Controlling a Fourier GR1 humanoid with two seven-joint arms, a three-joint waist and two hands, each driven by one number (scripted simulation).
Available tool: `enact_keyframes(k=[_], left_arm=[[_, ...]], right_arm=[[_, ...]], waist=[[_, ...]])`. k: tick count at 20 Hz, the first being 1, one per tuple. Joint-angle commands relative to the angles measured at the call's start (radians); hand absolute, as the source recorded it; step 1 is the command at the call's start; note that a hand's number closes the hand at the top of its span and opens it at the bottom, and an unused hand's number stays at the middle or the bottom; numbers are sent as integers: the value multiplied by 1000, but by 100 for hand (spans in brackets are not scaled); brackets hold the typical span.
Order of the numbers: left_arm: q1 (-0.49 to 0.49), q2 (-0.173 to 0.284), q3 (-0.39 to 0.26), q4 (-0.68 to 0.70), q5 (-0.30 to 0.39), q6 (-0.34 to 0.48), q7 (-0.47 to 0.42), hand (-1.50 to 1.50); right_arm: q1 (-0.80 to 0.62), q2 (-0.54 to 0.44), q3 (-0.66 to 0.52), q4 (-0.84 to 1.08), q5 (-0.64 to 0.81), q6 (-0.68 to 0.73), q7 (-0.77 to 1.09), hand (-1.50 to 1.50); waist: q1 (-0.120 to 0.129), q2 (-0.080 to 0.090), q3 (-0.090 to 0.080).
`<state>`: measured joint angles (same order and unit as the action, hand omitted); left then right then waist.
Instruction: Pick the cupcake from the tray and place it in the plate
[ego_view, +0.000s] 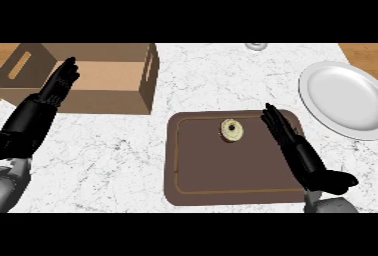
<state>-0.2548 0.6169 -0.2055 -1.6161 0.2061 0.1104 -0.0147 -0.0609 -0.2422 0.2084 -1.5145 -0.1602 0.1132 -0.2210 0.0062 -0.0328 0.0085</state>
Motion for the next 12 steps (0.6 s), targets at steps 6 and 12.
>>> enact_keyframes(k=[6,12], left_arm=[[65,-148,52,180,46,119,97,0],[89,-217,16,224,60,109,96,0]], right_arm=[[-353,-61,-179,156,-174,120,127,150],[-200,15,-215,279,62,-153,-207,-150]], waist=[[19,49,-9],[-2,44,-7]])
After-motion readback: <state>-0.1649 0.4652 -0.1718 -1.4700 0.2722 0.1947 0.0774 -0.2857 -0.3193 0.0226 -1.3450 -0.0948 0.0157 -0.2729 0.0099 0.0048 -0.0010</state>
